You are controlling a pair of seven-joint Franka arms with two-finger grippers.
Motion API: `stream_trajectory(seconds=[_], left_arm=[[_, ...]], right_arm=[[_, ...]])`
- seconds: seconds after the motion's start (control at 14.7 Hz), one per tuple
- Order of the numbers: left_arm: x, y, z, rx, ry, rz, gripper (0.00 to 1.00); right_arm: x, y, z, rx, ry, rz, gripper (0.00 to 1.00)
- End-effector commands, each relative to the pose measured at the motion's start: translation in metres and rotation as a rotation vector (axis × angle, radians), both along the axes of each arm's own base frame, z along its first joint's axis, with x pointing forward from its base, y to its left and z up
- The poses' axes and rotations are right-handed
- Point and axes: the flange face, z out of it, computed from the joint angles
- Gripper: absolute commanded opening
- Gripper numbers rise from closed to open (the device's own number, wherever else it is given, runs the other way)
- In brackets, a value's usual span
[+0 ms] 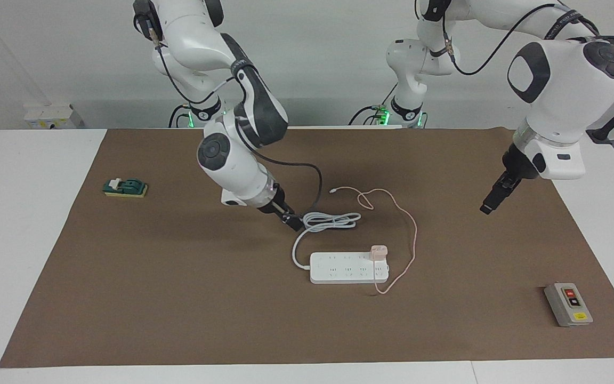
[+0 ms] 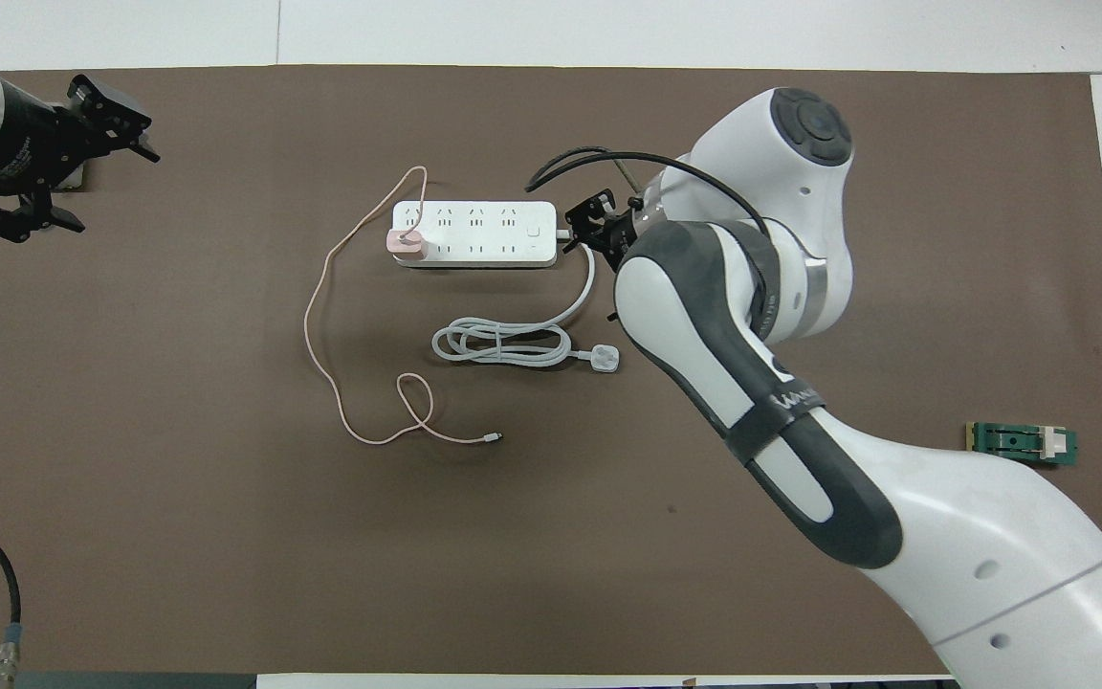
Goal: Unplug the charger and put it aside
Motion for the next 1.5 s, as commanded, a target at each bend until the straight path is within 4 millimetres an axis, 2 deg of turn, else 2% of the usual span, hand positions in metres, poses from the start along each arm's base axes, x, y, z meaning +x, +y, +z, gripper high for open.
stream_trajectory(seconds=[0.0,0.07,0.14,0.2,0.34,0.41,0.48,0.68,0.82,0.88,1.02,1.09,1.22,1.29,1.36,1.43], left_arm=[[0.007,0.004,0.003,-0.007,-0.009,0.074,1.0],[0.007,0.011,0.0,-0.021,-0.01,0.116,1.0],[0.005,0.021,-0.012,-0.054,0.007,0.176,1.0],[0.004,0.021,-0.017,-0.108,0.005,0.263,1.0],[0.008,0.006,-0.035,-0.128,0.017,0.429,1.0],[0.009,-0.019,-0.044,-0.132,0.019,0.502,1.0],[0.01,-0.045,-0.064,-0.124,0.041,0.562,1.0],[0.012,-0.064,-0.091,-0.145,0.046,0.786,1.0],[0.005,-0.097,-0.133,-0.118,0.071,0.766,1.0],[0.0,-0.112,-0.15,-0.119,0.061,0.757,1.0],[-0.007,-0.15,-0.193,-0.085,0.083,0.746,1.0],[-0.008,-0.16,-0.198,-0.084,0.081,0.758,1.0],[-0.004,-0.162,-0.205,-0.1,0.059,0.781,1.0],[0.002,-0.169,-0.222,-0.104,0.06,0.786,1.0],[-0.002,-0.185,-0.227,-0.109,0.055,0.769,1.0],[-0.004,-0.187,-0.231,-0.104,0.055,0.764,1.0]], right_arm=[[0.023,0.024,-0.023,0.067,0.014,-0.164,1.0],[0.027,0.029,-0.03,0.088,0.014,-0.208,1.0],[0.031,0.03,-0.04,0.101,0.035,-0.258,1.0],[0.043,0.034,-0.047,0.112,0.053,-0.302,1.0],[0.057,0.049,-0.062,0.129,0.08,-0.363,1.0],[0.066,0.053,-0.069,0.143,0.095,-0.398,1.0],[0.074,0.056,-0.073,0.152,0.11,-0.435,1.0],[0.073,0.067,-0.082,0.174,0.152,-0.442,1.0],[0.069,0.069,-0.085,0.181,0.199,-0.434,1.0],[0.063,0.076,-0.085,0.169,0.217,-0.409,1.0],[0.063,0.076,-0.086,0.162,0.204,-0.399,1.0],[0.062,0.076,-0.087,0.159,0.199,-0.388,1.0],[0.064,0.073,-0.089,0.152,0.172,-0.355,1.0],[0.065,0.071,-0.091,0.148,0.156,-0.337,1.0],[0.068,0.068,-0.092,0.147,0.14,-0.337,1.0],[0.07,0.066,-0.097,0.145,0.128,-0.334,1.0]])
